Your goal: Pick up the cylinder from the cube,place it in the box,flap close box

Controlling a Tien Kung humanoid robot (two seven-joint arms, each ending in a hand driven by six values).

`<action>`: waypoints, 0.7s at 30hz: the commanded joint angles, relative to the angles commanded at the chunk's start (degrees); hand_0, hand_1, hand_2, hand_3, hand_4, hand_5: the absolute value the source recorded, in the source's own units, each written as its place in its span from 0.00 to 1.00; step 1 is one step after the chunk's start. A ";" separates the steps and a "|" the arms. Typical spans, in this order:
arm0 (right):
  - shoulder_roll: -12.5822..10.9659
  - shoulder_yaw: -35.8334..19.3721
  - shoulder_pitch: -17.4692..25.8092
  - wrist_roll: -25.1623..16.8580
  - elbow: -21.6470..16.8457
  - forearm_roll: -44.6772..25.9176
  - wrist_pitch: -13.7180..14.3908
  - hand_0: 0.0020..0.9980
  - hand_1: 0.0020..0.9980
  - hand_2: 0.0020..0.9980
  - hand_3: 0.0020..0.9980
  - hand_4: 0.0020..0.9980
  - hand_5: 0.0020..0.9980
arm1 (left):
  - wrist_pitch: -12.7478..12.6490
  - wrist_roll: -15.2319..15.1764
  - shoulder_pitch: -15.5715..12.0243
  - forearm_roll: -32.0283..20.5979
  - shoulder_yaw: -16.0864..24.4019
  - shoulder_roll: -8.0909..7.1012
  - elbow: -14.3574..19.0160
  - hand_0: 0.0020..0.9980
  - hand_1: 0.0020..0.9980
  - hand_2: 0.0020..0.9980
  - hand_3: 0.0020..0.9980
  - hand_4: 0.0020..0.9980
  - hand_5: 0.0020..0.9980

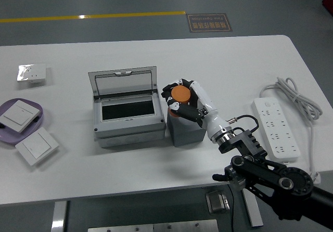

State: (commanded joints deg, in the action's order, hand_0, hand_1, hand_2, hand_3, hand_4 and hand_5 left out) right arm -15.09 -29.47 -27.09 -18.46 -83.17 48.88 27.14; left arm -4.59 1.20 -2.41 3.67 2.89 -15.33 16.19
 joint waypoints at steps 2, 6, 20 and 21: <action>0.32 0.52 -0.81 0.85 -0.29 1.02 0.01 0.54 0.50 0.44 0.33 0.00 0.00 | 0.00 0.03 0.01 0.07 0.04 -0.01 0.00 0.62 0.55 0.53 0.61 0.69 0.23; 2.15 0.33 -3.60 5.95 -1.09 6.83 -0.01 0.44 0.45 0.43 0.30 0.04 0.00 | -0.01 0.16 0.00 0.41 0.27 -0.15 0.00 0.62 0.55 0.53 0.61 0.69 0.23; 7.95 1.28 -12.46 32.74 -1.13 37.39 -11.84 0.11 0.25 0.37 0.27 0.00 0.00 | -0.01 0.97 -0.06 2.08 1.59 -0.67 0.02 0.62 0.55 0.53 0.61 0.69 0.23; 8.56 2.12 -13.03 34.46 -0.56 39.46 -12.64 0.11 0.25 0.37 0.27 0.00 0.00 | 0.00 1.01 -0.02 2.17 1.65 -0.71 0.03 0.62 0.55 0.53 0.61 0.69 0.23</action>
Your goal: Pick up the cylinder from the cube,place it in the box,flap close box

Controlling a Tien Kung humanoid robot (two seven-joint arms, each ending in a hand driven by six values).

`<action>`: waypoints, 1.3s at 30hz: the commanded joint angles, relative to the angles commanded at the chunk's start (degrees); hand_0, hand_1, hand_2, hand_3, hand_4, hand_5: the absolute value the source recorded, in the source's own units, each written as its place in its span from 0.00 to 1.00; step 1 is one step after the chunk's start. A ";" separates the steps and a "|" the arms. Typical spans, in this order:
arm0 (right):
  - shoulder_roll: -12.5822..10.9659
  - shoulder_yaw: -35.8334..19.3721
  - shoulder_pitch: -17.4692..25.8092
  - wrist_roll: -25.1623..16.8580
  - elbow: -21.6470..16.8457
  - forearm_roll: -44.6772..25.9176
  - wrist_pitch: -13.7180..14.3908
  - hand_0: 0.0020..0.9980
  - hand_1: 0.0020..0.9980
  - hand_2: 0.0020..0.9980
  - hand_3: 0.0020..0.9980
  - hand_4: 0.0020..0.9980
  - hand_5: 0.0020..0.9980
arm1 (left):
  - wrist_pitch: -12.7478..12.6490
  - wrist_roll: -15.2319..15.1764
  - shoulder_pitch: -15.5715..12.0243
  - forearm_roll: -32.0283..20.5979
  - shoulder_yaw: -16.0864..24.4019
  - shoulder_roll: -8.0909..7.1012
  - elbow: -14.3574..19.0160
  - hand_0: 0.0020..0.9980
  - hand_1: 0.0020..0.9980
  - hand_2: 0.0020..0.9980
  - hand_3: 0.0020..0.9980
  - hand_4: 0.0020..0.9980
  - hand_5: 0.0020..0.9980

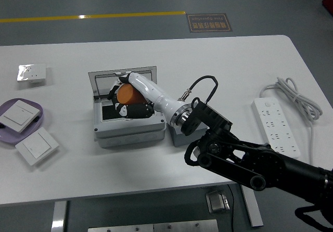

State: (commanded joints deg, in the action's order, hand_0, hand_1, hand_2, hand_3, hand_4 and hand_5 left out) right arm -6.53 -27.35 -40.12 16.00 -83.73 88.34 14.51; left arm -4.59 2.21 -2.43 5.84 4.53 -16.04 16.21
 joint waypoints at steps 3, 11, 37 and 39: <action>1.31 2.01 -1.29 4.46 1.79 6.36 -1.35 0.08 0.22 0.37 0.28 0.00 0.00 | 0.03 0.09 0.06 0.22 0.13 -0.09 0.01 0.62 0.55 0.53 0.61 0.69 0.23; 3.66 7.02 -3.99 9.34 9.17 19.76 0.66 0.08 0.23 0.38 0.29 0.00 0.00 | 0.05 0.31 0.13 0.69 0.45 -0.23 0.01 0.61 0.55 0.53 0.61 0.69 0.23; 5.13 10.18 -4.63 4.37 16.69 19.94 6.87 0.75 0.66 0.66 0.68 0.38 0.23 | 0.13 0.29 0.62 1.14 0.50 -0.46 0.02 0.61 0.55 0.53 0.62 0.69 0.23; 5.13 10.22 -4.62 4.20 16.91 19.85 6.92 0.75 0.66 0.65 0.68 0.50 0.25 | 0.13 0.26 0.64 1.11 0.46 -0.47 0.03 0.62 0.54 0.53 0.62 0.69 0.23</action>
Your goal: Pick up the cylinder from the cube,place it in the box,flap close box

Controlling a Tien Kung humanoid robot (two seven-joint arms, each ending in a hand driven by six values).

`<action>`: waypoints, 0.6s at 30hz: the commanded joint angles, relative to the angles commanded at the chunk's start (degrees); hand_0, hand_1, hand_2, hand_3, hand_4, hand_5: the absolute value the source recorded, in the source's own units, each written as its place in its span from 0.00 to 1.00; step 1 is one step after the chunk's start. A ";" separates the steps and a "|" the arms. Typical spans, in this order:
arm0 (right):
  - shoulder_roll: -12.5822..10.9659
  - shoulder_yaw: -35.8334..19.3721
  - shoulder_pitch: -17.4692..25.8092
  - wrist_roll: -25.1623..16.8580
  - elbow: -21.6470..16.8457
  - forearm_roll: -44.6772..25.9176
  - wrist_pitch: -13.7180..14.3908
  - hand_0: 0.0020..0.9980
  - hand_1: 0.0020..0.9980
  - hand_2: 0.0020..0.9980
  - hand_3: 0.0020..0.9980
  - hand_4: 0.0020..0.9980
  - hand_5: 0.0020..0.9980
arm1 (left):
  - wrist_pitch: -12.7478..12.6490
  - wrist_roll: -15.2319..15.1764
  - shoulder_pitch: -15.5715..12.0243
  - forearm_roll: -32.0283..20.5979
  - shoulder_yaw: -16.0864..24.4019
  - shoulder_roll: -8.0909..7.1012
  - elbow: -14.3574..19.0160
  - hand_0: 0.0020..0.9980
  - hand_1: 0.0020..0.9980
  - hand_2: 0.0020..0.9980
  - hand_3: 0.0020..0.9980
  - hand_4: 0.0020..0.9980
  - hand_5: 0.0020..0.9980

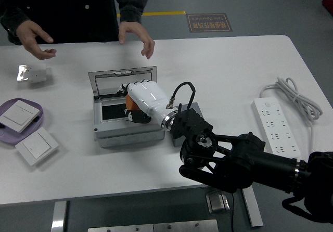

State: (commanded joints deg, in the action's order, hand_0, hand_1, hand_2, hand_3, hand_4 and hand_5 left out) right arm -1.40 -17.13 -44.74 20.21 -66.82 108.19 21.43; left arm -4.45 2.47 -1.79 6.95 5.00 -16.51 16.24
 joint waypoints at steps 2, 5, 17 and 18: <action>-0.02 0.05 0.01 -0.24 0.13 -0.10 0.09 0.75 0.66 0.65 0.68 0.50 0.25 | 0.01 -0.04 0.00 -0.06 -0.09 -0.01 0.02 0.62 0.54 0.53 0.62 0.69 0.23; -0.03 0.12 0.06 -0.64 0.23 -0.31 0.24 0.75 0.66 0.65 0.68 0.50 0.25 | 0.02 -0.11 0.00 -0.13 -0.24 0.01 0.02 0.62 0.54 0.53 0.62 0.69 0.23; -0.07 -0.28 0.29 -2.36 0.67 -2.93 -0.34 0.75 0.66 0.66 0.70 0.74 0.31 | 0.03 -0.14 0.05 -0.06 -0.31 0.03 0.02 0.62 0.55 0.53 0.62 0.69 0.23; -0.09 -0.31 0.31 -2.53 0.70 -3.34 -0.37 0.75 0.66 0.66 0.72 0.80 0.40 | 0.03 -0.15 0.05 -0.07 -0.30 0.03 0.01 0.62 0.55 0.53 0.62 0.69 0.23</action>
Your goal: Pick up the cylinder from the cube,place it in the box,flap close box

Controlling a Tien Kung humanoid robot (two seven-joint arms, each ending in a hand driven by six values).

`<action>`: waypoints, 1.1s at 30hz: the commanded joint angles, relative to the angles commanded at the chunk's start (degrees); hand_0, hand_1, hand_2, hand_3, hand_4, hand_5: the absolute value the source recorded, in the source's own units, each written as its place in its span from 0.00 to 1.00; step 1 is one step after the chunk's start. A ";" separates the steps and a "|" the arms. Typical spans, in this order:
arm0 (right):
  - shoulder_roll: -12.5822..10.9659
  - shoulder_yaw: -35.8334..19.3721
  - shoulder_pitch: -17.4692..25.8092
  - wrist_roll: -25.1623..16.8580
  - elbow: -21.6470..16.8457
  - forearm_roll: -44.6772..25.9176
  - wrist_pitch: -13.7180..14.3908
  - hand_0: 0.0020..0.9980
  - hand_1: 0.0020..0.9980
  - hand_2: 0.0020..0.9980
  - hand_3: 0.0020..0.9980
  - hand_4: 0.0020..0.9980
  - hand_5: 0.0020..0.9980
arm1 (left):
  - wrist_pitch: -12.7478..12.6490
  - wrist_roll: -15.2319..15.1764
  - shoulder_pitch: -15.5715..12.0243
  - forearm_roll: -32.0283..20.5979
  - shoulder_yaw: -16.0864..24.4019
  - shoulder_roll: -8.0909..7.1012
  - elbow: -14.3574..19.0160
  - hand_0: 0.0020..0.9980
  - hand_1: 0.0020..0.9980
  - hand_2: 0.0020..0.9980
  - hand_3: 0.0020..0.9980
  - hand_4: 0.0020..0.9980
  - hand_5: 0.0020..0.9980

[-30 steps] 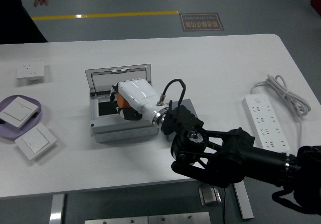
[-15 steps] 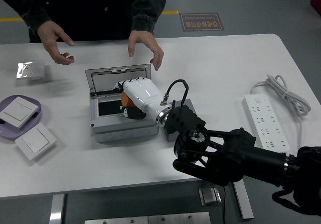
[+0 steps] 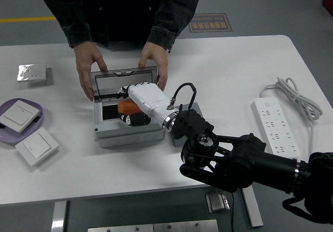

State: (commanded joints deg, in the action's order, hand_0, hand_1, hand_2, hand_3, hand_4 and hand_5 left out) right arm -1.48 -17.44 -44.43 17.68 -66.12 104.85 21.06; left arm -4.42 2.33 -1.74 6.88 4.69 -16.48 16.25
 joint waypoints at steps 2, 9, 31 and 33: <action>-0.06 -0.06 0.09 -0.38 0.02 -1.07 0.06 0.75 0.66 0.66 0.72 0.80 0.40 | 0.00 -0.01 0.00 -0.02 0.00 0.02 -0.01 0.62 0.55 0.53 0.62 0.69 0.23; -1.67 -1.51 1.78 -4.07 -1.74 -9.79 2.49 0.76 0.66 0.66 0.74 0.92 0.49 | -0.01 -0.07 -0.07 -0.24 -0.12 0.28 -0.02 0.62 0.55 0.53 0.61 0.69 0.23; -13.27 -22.12 8.64 3.33 -18.54 -6.85 -7.38 0.74 0.65 0.66 0.72 0.89 0.48 | -0.05 0.16 -1.43 -0.58 0.12 0.88 -0.09 0.61 0.55 0.53 0.61 0.69 0.23; -13.62 -23.11 9.19 3.30 -18.84 -6.71 -7.68 0.74 0.65 0.66 0.72 0.89 0.48 | -0.05 0.00 -1.38 -0.89 -0.10 0.90 -0.09 0.61 0.55 0.53 0.61 0.69 0.23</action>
State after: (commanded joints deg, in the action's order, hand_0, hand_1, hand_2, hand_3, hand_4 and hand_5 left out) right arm -15.11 -40.55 -35.24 20.98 -84.96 98.14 13.38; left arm -4.47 2.33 -3.12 5.99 4.60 -15.59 16.16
